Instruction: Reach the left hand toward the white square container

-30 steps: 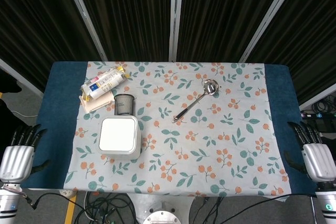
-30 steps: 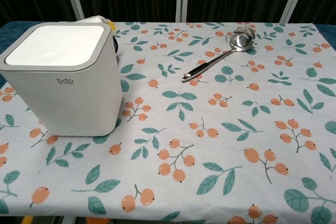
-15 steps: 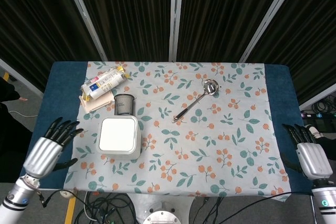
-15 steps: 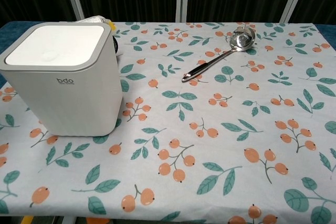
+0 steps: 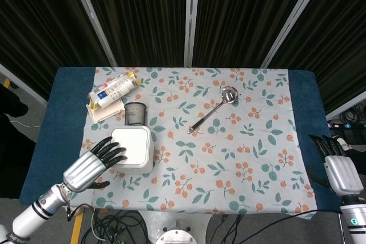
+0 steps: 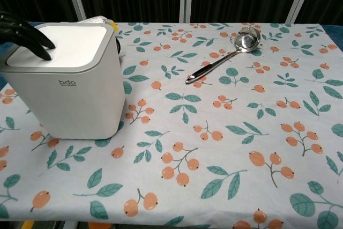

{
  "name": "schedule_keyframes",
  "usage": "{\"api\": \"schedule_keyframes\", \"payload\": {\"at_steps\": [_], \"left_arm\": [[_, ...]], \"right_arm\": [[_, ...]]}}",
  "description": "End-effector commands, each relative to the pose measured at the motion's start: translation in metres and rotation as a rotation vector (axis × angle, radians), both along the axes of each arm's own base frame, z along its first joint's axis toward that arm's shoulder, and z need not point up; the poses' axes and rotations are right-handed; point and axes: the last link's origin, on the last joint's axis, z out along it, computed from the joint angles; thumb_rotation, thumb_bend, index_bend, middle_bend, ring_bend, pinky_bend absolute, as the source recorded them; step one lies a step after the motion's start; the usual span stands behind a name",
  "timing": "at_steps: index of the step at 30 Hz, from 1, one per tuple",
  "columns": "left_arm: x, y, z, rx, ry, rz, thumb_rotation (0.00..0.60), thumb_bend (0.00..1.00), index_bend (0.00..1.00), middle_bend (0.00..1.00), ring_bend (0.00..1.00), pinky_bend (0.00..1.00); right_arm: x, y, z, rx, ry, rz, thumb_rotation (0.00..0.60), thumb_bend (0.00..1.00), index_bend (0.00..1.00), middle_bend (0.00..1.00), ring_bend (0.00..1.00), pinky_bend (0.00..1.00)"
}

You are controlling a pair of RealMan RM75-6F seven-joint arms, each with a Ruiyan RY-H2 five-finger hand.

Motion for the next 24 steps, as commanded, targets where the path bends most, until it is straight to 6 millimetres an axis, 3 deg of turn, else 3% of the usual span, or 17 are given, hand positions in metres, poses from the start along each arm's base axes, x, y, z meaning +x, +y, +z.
{"api": "schedule_keyframes", "payload": {"at_steps": [1,4,6,13,24], "left_arm": [[-0.002,0.003,-0.012,-0.027,0.074,0.03,0.6,0.0,0.29,0.22,0.16,0.05],[-0.001,0.002,-0.014,-0.039,0.076,0.056,0.6,0.0,0.33,0.26,0.21,0.2],[0.0,0.002,-0.01,-0.009,0.058,0.045,0.6,0.0,0.33,0.27,0.22,0.23],[0.006,-0.003,0.019,0.179,-0.123,-0.031,0.6,0.0,0.29,0.23,0.2,0.2],[-0.024,-0.002,0.069,0.416,-0.203,0.109,0.6,0.0,0.19,0.15,0.15,0.15]], "right_arm": [[0.0,0.0,0.0,-0.002,-0.001,0.003,0.6,0.32,0.07,0.1,0.0,0.0],[0.0,0.001,0.0,-0.003,-0.003,0.005,0.6,0.32,0.07,0.1,0.0,0.0],[0.0,0.001,0.0,-0.006,-0.004,0.006,0.6,0.32,0.07,0.1,0.0,0.0],[0.0,0.002,0.002,-0.016,-0.006,0.012,0.6,0.32,0.07,0.1,0.0,0.0],[-0.001,0.002,0.003,-0.02,-0.01,0.014,0.6,0.32,0.07,0.1,0.0,0.0]]}}
